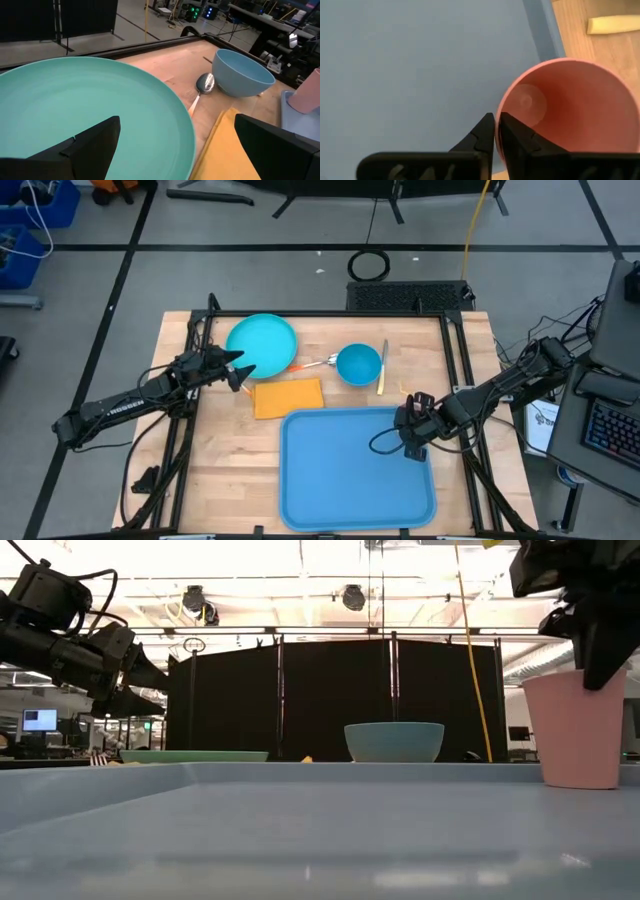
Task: Set up tray
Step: Put the pink cup on the top right of the blue serving tray, then put the orange napkin on the left of the blue serving tray
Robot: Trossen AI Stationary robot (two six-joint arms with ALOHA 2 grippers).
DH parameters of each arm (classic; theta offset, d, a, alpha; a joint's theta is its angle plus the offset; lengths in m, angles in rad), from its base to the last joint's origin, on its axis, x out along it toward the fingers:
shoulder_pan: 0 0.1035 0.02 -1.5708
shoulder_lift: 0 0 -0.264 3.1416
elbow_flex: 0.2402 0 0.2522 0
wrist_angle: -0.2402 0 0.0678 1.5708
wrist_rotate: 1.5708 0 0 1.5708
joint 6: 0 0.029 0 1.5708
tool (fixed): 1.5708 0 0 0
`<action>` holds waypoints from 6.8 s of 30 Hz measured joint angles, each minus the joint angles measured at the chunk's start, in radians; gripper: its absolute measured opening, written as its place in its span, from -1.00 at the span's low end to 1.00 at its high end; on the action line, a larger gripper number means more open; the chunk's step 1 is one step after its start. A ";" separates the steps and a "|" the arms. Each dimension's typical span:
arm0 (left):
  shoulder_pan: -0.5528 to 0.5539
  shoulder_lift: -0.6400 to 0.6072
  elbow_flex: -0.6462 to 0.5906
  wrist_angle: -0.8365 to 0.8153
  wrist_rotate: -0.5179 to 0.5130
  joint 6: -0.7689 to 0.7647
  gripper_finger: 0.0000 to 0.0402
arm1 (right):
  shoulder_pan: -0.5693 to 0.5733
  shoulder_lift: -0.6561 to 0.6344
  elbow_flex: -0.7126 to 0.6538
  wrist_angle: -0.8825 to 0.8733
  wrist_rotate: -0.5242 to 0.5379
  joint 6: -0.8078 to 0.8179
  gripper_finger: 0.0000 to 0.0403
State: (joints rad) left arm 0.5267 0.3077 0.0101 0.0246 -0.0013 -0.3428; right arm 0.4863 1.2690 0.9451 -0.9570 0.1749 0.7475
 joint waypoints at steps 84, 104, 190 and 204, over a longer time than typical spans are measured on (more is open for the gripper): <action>0.000 0.000 0.000 0.050 0.013 -0.030 0.98 | -0.292 0.413 0.246 0.916 0.056 -0.861 -0.16; -0.070 0.000 0.000 0.161 0.251 -0.155 0.98 | -0.288 0.413 0.232 0.923 0.058 -0.843 -0.16; -0.962 1.354 0.678 -0.544 -0.662 -0.136 0.53 | -0.288 0.412 0.169 0.991 0.059 -0.812 -0.16; -0.891 1.353 0.620 -0.436 -0.644 -0.089 -0.08 | -0.288 0.412 0.169 0.991 0.059 -0.812 -0.16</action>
State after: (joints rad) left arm -0.3648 1.6606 0.6301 -0.4110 -0.6454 -0.4320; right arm 0.1982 1.6810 1.1141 0.0341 0.2337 -0.0643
